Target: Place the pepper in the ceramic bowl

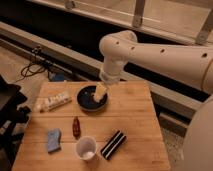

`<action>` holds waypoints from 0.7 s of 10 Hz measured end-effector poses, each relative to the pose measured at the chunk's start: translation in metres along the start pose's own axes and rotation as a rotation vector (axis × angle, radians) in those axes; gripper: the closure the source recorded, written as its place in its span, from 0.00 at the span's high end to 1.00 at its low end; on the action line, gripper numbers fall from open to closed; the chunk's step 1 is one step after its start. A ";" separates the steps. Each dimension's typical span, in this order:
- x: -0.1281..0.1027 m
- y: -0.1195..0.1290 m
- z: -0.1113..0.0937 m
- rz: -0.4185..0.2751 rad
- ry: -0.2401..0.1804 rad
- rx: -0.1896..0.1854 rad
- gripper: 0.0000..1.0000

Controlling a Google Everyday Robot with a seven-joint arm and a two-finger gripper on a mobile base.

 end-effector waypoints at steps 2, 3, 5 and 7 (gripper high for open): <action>0.017 0.005 -0.006 0.090 -0.082 0.034 0.80; 0.023 0.014 -0.005 0.116 -0.101 0.036 0.80; 0.028 0.037 0.014 0.109 -0.091 0.024 0.80; 0.026 0.067 0.048 0.068 -0.045 0.013 0.80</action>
